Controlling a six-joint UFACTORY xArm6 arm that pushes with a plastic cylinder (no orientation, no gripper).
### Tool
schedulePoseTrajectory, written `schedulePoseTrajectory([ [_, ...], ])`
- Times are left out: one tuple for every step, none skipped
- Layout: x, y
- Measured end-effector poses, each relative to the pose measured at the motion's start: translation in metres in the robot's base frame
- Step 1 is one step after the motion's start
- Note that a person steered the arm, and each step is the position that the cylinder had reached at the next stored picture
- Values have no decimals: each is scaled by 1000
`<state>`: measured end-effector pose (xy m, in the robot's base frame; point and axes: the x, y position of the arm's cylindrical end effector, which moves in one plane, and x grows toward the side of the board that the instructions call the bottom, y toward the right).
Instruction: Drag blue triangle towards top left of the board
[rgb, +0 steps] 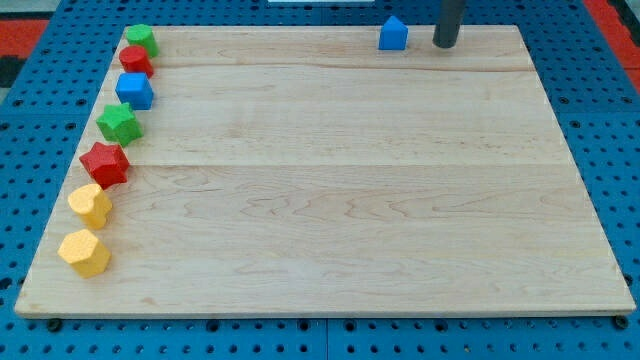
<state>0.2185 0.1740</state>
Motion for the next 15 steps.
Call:
schedulePoseTrajectory([
  [0,-41],
  [-3,-56],
  [-6,-60],
  [-6,-108],
  [-5,-165],
  [-9,-192],
  [-25,-167],
  [-25,-175],
  [-25,-193],
  [-25,-196],
  [-24,-207],
  [-26,-210],
  [-26,-232],
  [-25,-243],
  [-27,-258],
])
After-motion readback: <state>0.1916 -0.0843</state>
